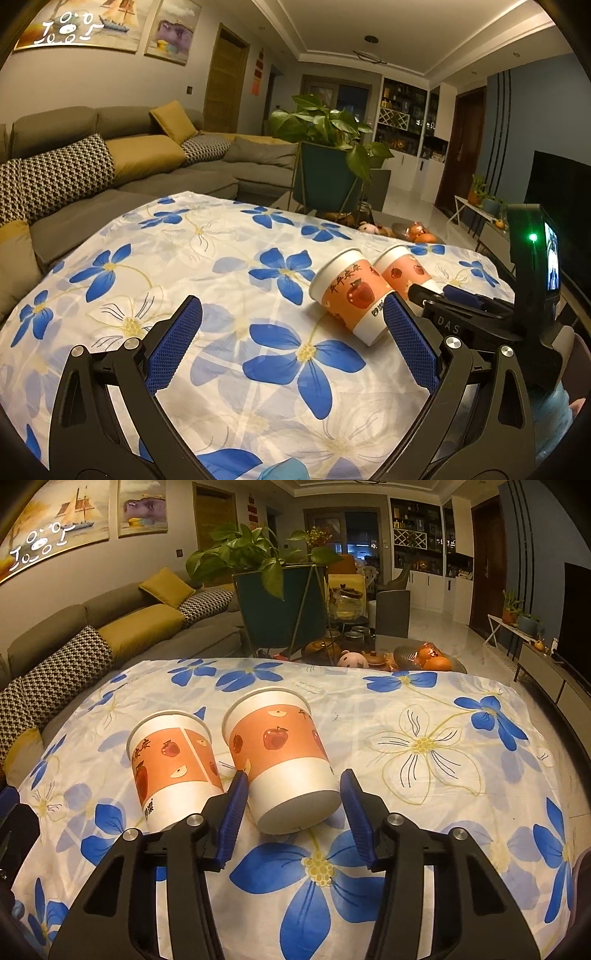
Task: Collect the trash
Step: 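Grasp one apple-print cup with the right tool while the left tool grasps the other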
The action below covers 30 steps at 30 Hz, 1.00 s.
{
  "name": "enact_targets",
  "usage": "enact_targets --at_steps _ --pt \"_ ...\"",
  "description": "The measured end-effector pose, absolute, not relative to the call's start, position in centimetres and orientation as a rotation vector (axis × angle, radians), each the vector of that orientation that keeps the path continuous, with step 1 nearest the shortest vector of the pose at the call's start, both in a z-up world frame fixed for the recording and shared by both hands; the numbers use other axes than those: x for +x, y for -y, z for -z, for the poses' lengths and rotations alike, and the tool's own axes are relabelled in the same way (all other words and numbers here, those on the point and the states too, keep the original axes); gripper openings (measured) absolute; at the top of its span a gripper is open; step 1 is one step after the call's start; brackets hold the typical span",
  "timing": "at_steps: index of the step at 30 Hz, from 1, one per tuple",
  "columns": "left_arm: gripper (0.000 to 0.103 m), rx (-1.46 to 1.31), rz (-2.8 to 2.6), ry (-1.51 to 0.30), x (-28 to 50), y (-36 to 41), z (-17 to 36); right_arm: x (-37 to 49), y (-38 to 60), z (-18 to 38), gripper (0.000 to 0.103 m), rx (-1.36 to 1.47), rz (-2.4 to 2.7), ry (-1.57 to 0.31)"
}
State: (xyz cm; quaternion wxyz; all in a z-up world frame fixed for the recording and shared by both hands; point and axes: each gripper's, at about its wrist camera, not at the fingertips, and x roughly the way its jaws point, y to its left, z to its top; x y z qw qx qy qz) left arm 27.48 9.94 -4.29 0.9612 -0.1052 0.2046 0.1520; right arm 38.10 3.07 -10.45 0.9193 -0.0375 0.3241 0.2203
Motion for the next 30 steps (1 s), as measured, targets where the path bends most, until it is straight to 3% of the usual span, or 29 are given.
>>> enact_targets --at_steps 11,13,15,30 --pt "0.097 -0.217 -0.315 -0.409 27.3 -10.3 4.1 39.4 -4.6 10.7 0.069 -0.105 -0.461 -0.687" --pt "0.097 -0.222 -0.316 -0.408 27.4 -10.5 4.1 39.6 -4.9 10.8 0.069 -0.112 -0.457 -0.685" --pt "0.097 -0.225 -0.318 -0.409 27.5 -10.6 4.1 39.9 -5.1 11.0 0.059 -0.118 -0.449 -0.699" --pt "0.097 -0.228 -0.308 -0.473 30.6 -8.4 4.9 37.7 2.1 8.7 0.056 0.093 -0.360 -0.602"
